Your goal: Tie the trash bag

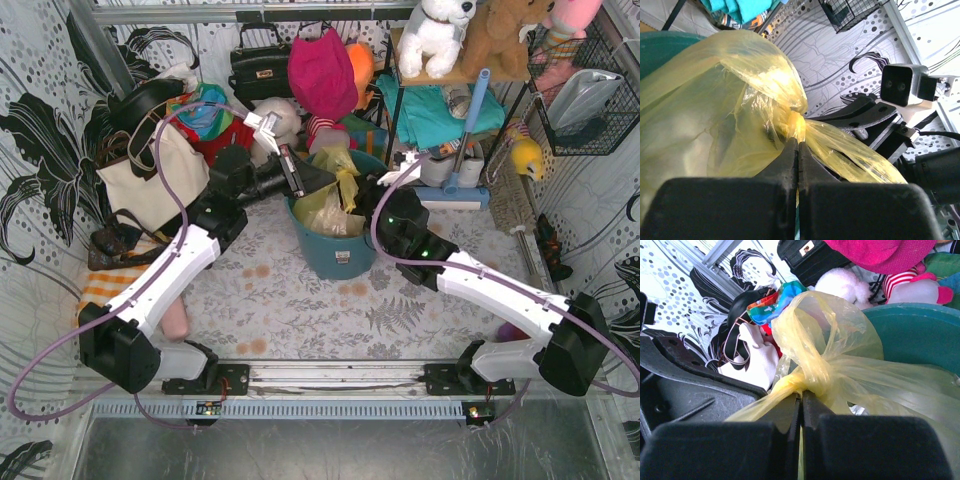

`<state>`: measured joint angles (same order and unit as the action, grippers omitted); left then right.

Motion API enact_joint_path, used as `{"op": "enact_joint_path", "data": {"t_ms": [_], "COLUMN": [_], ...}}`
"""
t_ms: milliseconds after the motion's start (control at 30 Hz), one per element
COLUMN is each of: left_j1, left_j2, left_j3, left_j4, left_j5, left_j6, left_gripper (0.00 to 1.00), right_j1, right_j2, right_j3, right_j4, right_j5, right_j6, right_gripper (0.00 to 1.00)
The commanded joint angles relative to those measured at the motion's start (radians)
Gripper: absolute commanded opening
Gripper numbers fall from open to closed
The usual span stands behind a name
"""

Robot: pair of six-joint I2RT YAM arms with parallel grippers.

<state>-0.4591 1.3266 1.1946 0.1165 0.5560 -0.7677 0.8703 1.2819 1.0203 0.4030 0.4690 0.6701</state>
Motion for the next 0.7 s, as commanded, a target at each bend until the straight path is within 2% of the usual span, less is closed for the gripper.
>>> {"op": "enact_joint_path", "data": {"t_ms": [0, 233, 467, 667], "left_j1": [-0.017, -0.03, -0.043, -0.056], "left_j2": [-0.035, -0.064, -0.083, -0.101], "left_j3": [-0.028, -0.078, -0.089, -0.119], "left_j4": [0.06, 0.104, 0.143, 0.169], "left_j5": [0.029, 0.03, 0.043, 0.052], "left_j6": [-0.026, -0.067, -0.109, -0.147], "left_gripper": [0.0, 0.0, 0.0, 0.0], "right_j1": [0.004, 0.004, 0.004, 0.004], "right_j2": [-0.009, -0.01, 0.068, 0.118], "right_j3": [-0.068, -0.17, -0.241, -0.277], "right_j4": [0.218, 0.461, 0.705, 0.886], "right_j5": [0.014, -0.036, -0.108, -0.117], "right_j6": [0.019, 0.024, 0.054, 0.017], "right_gripper": [0.0, 0.0, 0.0, 0.0]}}
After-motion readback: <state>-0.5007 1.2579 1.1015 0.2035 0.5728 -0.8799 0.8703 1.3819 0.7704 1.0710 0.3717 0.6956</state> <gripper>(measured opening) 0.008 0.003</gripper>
